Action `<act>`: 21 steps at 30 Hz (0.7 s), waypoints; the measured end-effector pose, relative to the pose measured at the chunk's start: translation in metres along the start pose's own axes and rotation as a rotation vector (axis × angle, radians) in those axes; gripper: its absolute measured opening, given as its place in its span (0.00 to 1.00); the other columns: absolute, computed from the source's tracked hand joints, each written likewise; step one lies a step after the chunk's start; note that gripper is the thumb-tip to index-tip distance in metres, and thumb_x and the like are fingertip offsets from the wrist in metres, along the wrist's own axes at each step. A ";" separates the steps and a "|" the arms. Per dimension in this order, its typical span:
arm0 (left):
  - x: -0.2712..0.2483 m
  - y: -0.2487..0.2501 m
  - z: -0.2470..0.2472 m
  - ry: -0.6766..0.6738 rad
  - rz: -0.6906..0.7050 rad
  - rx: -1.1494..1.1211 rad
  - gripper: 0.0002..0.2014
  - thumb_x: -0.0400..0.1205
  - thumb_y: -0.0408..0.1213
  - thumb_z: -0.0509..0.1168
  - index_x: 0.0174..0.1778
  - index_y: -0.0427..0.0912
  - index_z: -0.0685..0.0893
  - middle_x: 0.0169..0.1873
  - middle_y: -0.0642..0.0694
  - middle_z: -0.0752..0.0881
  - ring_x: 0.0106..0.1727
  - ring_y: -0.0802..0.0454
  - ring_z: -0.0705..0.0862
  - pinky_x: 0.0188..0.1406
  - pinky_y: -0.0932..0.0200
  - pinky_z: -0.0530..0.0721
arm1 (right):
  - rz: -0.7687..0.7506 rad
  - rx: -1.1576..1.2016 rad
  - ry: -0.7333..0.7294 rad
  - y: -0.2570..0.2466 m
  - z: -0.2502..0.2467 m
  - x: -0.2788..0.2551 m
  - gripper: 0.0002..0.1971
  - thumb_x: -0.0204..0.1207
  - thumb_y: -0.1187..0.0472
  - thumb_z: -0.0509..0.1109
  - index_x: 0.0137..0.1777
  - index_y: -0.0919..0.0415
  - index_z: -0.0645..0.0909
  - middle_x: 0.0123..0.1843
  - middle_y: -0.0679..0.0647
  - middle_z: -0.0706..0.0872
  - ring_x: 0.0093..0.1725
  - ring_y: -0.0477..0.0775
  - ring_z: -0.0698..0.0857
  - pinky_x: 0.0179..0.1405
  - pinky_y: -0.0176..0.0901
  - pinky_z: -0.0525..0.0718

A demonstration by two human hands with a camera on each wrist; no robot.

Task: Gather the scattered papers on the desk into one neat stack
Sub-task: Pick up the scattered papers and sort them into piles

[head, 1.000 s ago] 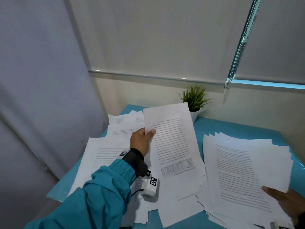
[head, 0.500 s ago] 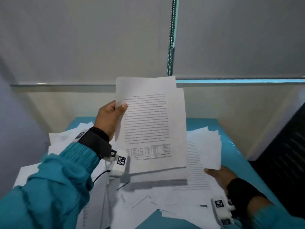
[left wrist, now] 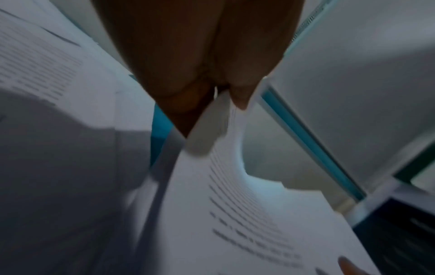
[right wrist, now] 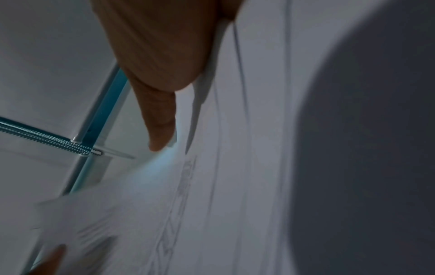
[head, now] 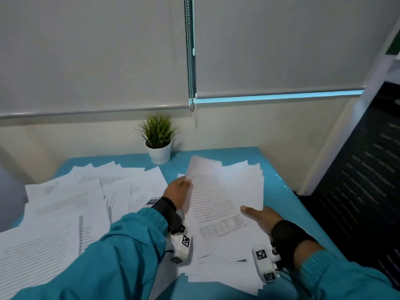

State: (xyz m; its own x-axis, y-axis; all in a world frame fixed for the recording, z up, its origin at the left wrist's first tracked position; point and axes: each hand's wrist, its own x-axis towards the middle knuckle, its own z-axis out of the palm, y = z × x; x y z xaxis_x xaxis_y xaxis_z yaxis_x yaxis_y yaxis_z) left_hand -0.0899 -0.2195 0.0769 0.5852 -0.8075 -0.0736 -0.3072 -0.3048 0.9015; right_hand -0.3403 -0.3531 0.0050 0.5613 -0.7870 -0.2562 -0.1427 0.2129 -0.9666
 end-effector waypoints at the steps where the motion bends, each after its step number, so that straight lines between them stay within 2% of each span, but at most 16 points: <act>1: -0.001 -0.003 0.005 -0.086 -0.008 0.050 0.12 0.86 0.39 0.60 0.60 0.40 0.83 0.58 0.42 0.87 0.61 0.43 0.84 0.66 0.52 0.78 | 0.018 -0.029 0.000 -0.001 0.000 -0.001 0.29 0.61 0.57 0.83 0.63 0.65 0.84 0.57 0.58 0.90 0.55 0.58 0.89 0.55 0.49 0.85; 3: -0.006 -0.003 0.007 -0.126 -0.009 0.086 0.20 0.83 0.43 0.63 0.70 0.41 0.77 0.66 0.43 0.85 0.67 0.41 0.83 0.71 0.46 0.76 | 0.014 -0.103 0.026 -0.001 0.000 0.001 0.18 0.70 0.68 0.78 0.60 0.68 0.84 0.55 0.59 0.90 0.50 0.57 0.89 0.51 0.45 0.85; 5: -0.010 0.001 0.000 -0.029 -0.016 0.051 0.26 0.83 0.40 0.66 0.76 0.38 0.70 0.70 0.43 0.81 0.70 0.43 0.80 0.70 0.55 0.74 | 0.010 -0.138 0.040 0.000 -0.001 0.003 0.12 0.72 0.70 0.75 0.56 0.63 0.84 0.48 0.53 0.91 0.44 0.51 0.88 0.44 0.41 0.84; 7: -0.012 0.003 -0.014 0.072 -0.072 0.012 0.32 0.83 0.36 0.67 0.82 0.34 0.63 0.73 0.39 0.76 0.73 0.43 0.76 0.66 0.61 0.69 | 0.028 -0.157 0.039 0.002 -0.003 0.005 0.11 0.73 0.68 0.75 0.55 0.60 0.84 0.43 0.48 0.91 0.45 0.51 0.88 0.51 0.45 0.84; 10: -0.014 -0.002 -0.046 0.136 -0.128 0.001 0.33 0.82 0.37 0.69 0.81 0.33 0.64 0.75 0.35 0.75 0.74 0.41 0.76 0.69 0.57 0.70 | 0.076 -0.193 0.052 0.001 -0.006 0.005 0.12 0.74 0.64 0.75 0.57 0.61 0.85 0.52 0.56 0.91 0.52 0.59 0.89 0.64 0.56 0.82; 13: -0.024 -0.011 -0.083 0.208 -0.188 -0.027 0.33 0.81 0.39 0.71 0.80 0.33 0.67 0.75 0.35 0.75 0.74 0.41 0.76 0.76 0.48 0.71 | 0.098 -0.232 0.058 0.006 -0.012 0.009 0.15 0.72 0.59 0.76 0.57 0.62 0.86 0.53 0.56 0.91 0.54 0.62 0.89 0.66 0.63 0.80; 15: -0.033 -0.022 -0.110 0.259 -0.234 0.017 0.34 0.81 0.40 0.71 0.79 0.31 0.67 0.77 0.34 0.73 0.76 0.40 0.74 0.77 0.46 0.70 | 0.102 -0.212 0.054 0.007 -0.012 0.009 0.16 0.74 0.60 0.75 0.60 0.63 0.85 0.53 0.58 0.91 0.54 0.63 0.89 0.66 0.65 0.80; 19: -0.058 -0.051 -0.164 0.298 -0.403 0.316 0.39 0.79 0.49 0.71 0.80 0.32 0.65 0.79 0.33 0.68 0.79 0.36 0.68 0.77 0.48 0.68 | 0.096 -0.245 0.073 0.004 -0.007 0.003 0.17 0.75 0.60 0.74 0.63 0.64 0.83 0.53 0.61 0.91 0.53 0.64 0.89 0.65 0.66 0.80; 20: -0.065 -0.057 -0.176 0.304 -0.441 0.425 0.40 0.78 0.52 0.71 0.80 0.33 0.65 0.79 0.32 0.67 0.78 0.35 0.68 0.76 0.48 0.68 | 0.095 -0.253 0.079 0.002 -0.007 -0.001 0.21 0.72 0.55 0.76 0.63 0.64 0.83 0.53 0.60 0.91 0.53 0.64 0.89 0.65 0.65 0.80; 21: -0.072 -0.064 -0.189 0.326 -0.470 0.518 0.40 0.78 0.54 0.71 0.80 0.34 0.66 0.78 0.31 0.67 0.78 0.34 0.67 0.75 0.49 0.67 | 0.076 -0.243 0.085 0.006 -0.013 0.003 0.29 0.64 0.46 0.80 0.62 0.62 0.84 0.53 0.58 0.91 0.52 0.63 0.89 0.64 0.64 0.81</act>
State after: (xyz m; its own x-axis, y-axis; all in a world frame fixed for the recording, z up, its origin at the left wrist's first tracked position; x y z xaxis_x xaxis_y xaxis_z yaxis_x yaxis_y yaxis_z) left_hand 0.0297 -0.0464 0.1051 0.9081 -0.3695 -0.1972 -0.2368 -0.8413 0.4860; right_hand -0.3500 -0.3618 -0.0018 0.4723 -0.8222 -0.3177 -0.3788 0.1361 -0.9154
